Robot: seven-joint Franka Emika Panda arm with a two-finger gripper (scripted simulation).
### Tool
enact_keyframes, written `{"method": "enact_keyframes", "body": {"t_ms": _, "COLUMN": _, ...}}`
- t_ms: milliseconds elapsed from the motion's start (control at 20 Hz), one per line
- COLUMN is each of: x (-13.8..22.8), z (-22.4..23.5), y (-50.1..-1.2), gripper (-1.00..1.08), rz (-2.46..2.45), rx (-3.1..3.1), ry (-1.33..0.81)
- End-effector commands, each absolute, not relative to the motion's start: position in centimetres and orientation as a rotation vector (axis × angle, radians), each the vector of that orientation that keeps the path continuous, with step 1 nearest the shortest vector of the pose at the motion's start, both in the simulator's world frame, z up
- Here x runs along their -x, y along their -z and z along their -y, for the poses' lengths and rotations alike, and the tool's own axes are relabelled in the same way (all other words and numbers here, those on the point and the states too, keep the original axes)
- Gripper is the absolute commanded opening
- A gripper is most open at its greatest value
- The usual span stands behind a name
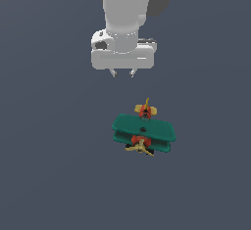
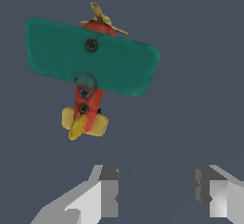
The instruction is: Pick up the object and move it to a goal position.
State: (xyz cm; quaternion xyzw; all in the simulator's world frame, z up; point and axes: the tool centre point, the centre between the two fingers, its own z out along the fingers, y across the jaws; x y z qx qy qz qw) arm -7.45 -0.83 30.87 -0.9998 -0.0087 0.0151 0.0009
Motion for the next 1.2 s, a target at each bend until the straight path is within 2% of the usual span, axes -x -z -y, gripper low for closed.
{"method": "enact_keyframes", "body": {"t_ms": 0, "x": 7.4, "z": 0.8, "y": -30.2, "gripper": 0.28, "rz": 0.039, "rx": 3.141, "ry": -0.069}}
{"method": "enact_keyframes", "body": {"t_ms": 700, "x": 6.8, "z": 0.3, "y": -24.5, "gripper": 0.28, "rz": 0.133, "rx": 3.123, "ry": -0.249}}
{"method": "enact_keyframes", "body": {"t_ms": 1150, "x": 6.7, "z": 0.0, "y": -22.6, "gripper": 0.28, "rz": 0.166, "rx": 3.108, "ry": -0.304}}
